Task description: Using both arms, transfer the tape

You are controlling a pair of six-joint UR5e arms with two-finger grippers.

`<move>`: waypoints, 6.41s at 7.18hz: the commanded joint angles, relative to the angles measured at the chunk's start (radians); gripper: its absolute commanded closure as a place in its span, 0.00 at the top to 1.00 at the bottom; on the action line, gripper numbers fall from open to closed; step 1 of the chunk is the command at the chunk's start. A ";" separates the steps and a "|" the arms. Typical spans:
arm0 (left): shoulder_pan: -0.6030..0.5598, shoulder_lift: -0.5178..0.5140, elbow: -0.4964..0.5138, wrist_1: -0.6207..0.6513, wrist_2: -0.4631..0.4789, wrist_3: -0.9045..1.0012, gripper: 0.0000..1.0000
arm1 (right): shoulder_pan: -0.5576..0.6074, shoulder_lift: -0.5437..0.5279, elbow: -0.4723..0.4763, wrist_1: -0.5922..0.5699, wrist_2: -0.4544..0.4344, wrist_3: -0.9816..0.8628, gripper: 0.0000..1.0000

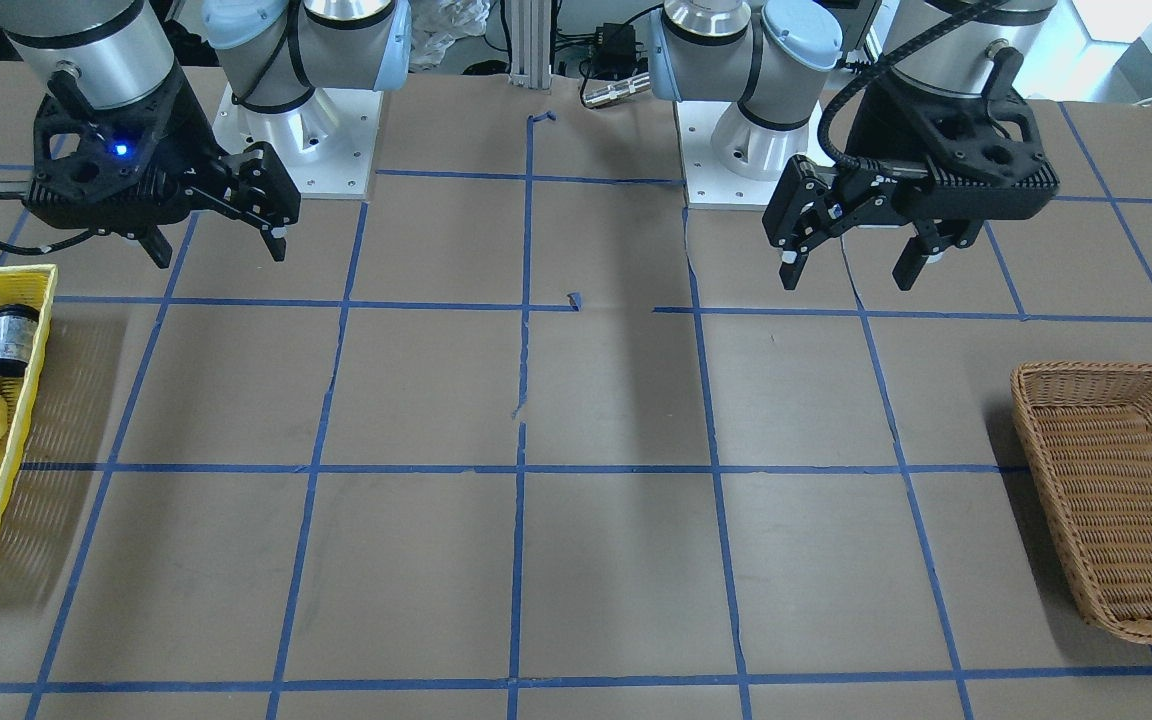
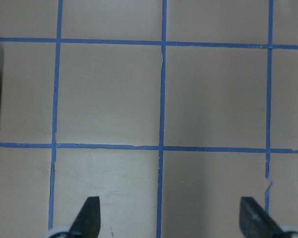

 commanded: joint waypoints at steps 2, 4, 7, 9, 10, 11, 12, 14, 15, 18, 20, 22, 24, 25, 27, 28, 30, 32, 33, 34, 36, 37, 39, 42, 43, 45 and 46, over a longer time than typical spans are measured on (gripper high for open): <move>0.000 0.000 0.000 0.000 0.000 0.000 1.00 | 0.000 0.000 0.003 0.000 -0.044 -0.002 1.00; 0.000 0.000 0.000 0.000 0.000 0.000 1.00 | -0.002 0.003 0.003 -0.018 -0.051 -0.002 1.00; 0.005 -0.003 0.017 -0.102 -0.001 0.000 1.00 | -0.090 0.028 0.002 -0.087 -0.052 -0.007 1.00; 0.005 0.000 0.014 -0.106 0.002 0.003 1.00 | -0.246 0.032 0.002 -0.081 -0.046 -0.071 1.00; 0.003 0.002 0.012 -0.106 0.003 0.005 1.00 | -0.308 0.055 -0.001 -0.089 -0.046 -0.231 1.00; 0.003 0.002 0.009 -0.104 0.002 0.005 1.00 | -0.398 0.090 -0.001 -0.124 -0.040 -0.425 1.00; 0.003 0.003 0.006 -0.104 0.002 0.005 1.00 | -0.514 0.138 -0.001 -0.124 -0.029 -0.587 1.00; 0.002 0.005 0.006 -0.104 0.002 0.006 1.00 | -0.660 0.260 0.002 -0.289 0.059 -0.913 1.00; 0.002 0.005 0.005 -0.103 0.002 0.006 1.00 | -0.711 0.309 0.005 -0.297 0.090 -0.953 1.00; 0.002 0.005 0.006 -0.103 0.002 0.008 1.00 | -0.726 0.438 0.005 -0.316 0.129 -0.934 1.00; 0.002 0.005 0.005 -0.103 0.000 0.008 1.00 | -0.726 0.486 0.006 -0.359 0.127 -0.912 1.00; 0.002 0.005 0.005 -0.103 0.000 0.006 1.00 | -0.726 0.488 0.028 -0.359 0.127 -0.871 0.45; 0.002 0.005 0.003 -0.103 0.000 0.008 1.00 | -0.726 0.485 0.028 -0.357 0.124 -0.868 0.00; 0.002 0.005 0.005 -0.103 0.000 0.008 1.00 | -0.726 0.468 0.013 -0.342 0.114 -0.867 0.00; 0.002 0.005 0.005 -0.103 0.000 0.008 1.00 | -0.681 0.332 0.000 -0.289 0.106 -0.764 0.00; 0.002 0.005 0.005 -0.103 0.000 0.009 1.00 | -0.625 0.302 -0.001 -0.275 0.048 -0.702 0.00; 0.002 0.005 0.005 -0.103 0.000 0.008 1.00 | -0.403 0.235 0.002 -0.236 0.029 -0.371 0.00; 0.002 0.005 0.005 -0.103 0.000 0.006 1.00 | -0.104 0.280 -0.001 -0.276 0.032 0.097 0.00; 0.002 0.005 0.005 -0.103 0.000 0.005 1.00 | 0.004 0.334 0.000 -0.384 0.032 0.275 0.00; 0.002 0.005 0.005 -0.103 0.000 0.005 1.00 | 0.065 0.397 -0.015 -0.478 0.032 0.407 0.00; 0.002 0.006 0.003 -0.103 0.000 0.006 1.00 | 0.194 0.513 -0.111 -0.511 -0.023 0.584 0.00; 0.002 0.006 0.003 -0.103 0.000 0.005 1.00 | 0.256 0.576 -0.168 -0.509 -0.041 0.696 0.00; 0.002 0.013 0.002 -0.103 -0.002 0.005 1.00 | 0.304 0.679 -0.280 -0.509 -0.040 0.800 0.00; 0.002 0.011 0.002 -0.103 0.002 0.003 1.00 | 0.376 0.823 -0.441 -0.509 -0.038 0.945 0.00; 0.002 0.011 0.002 -0.103 0.002 0.001 1.00 | 0.377 0.830 -0.442 -0.511 -0.037 0.946 0.00; 0.002 0.011 0.000 -0.103 0.002 0.001 1.00 | 0.383 0.830 -0.433 -0.500 -0.029 0.946 0.30; 0.002 0.013 0.000 -0.103 -0.002 0.009 1.00 | 0.382 0.821 -0.420 -0.495 -0.029 0.947 0.64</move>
